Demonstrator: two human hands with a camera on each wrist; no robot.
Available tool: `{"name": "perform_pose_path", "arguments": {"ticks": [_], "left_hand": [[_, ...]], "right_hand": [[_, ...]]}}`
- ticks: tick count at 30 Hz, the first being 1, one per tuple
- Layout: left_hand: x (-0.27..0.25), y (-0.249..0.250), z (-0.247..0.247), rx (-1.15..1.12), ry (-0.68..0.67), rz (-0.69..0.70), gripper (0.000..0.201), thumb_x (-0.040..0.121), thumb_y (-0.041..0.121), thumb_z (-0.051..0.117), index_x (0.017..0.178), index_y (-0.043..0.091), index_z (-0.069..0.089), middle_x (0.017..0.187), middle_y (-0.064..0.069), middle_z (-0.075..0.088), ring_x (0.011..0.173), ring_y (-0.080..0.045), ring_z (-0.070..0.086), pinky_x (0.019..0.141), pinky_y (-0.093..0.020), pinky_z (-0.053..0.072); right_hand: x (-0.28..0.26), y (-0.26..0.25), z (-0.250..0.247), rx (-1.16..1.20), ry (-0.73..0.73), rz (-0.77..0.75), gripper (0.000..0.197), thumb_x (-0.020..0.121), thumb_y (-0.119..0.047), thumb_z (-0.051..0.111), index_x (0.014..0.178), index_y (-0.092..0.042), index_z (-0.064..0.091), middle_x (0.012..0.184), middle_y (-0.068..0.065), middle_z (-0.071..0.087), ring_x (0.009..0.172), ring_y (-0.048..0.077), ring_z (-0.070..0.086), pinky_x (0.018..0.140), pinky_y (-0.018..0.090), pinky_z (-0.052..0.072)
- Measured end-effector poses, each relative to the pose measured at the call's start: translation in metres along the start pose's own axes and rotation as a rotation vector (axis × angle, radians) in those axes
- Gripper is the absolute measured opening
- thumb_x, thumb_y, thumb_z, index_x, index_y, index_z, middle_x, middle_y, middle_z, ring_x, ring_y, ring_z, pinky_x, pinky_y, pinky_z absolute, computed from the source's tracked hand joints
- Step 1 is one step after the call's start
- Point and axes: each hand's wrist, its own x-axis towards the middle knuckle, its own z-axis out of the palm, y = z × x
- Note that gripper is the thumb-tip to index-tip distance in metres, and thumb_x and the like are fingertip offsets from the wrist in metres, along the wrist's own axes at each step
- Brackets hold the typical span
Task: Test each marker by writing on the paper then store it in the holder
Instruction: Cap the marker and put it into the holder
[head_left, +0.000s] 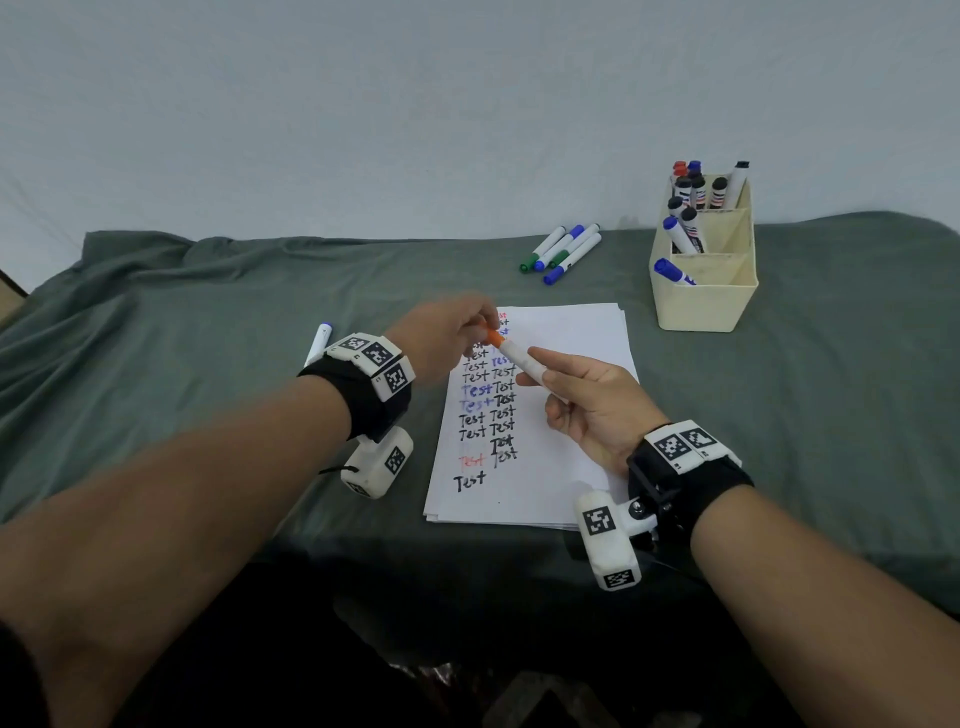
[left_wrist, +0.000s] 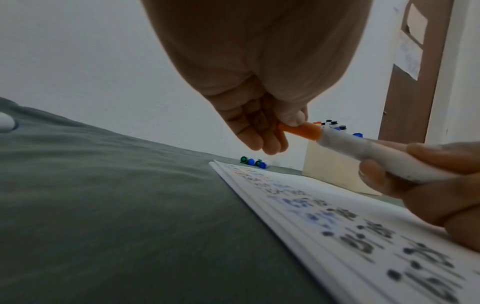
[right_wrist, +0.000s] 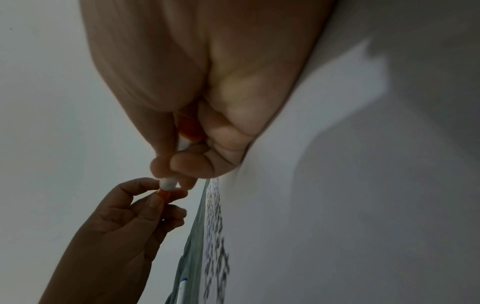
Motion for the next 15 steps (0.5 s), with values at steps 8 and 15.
{"name": "perform_pose_path", "arguments": {"ticks": [8, 15], "left_hand": [[0.006, 0.014, -0.01, 0.142, 0.009, 0.084, 0.015, 0.098, 0.017, 0.053, 0.106, 0.02, 0.064, 0.093, 0.002, 0.067, 0.074, -0.007, 0.055, 0.067, -0.022, 0.043], [0.001, 0.011, -0.011, 0.3, 0.01, 0.248, 0.017, 0.091, 0.031, 0.066, 0.106, 0.023, 0.07, 0.1, 0.008, 0.06, 0.098, -0.01, 0.052, 0.087, -0.028, 0.04]], "right_hand": [[-0.001, -0.001, 0.001, 0.068, 0.009, -0.016, 0.032, 0.098, 0.004, 0.055, 0.124, -0.007, 0.068, 0.111, 0.022, 0.072, 0.057, 0.013, 0.053, 0.061, 0.02, 0.053], [-0.002, -0.001, 0.004, 0.014, -0.029, -0.022, 0.037, 0.094, -0.001, 0.063, 0.13, -0.009, 0.064, 0.117, 0.019, 0.072, 0.08, 0.023, 0.07, 0.074, 0.029, 0.059]]}}
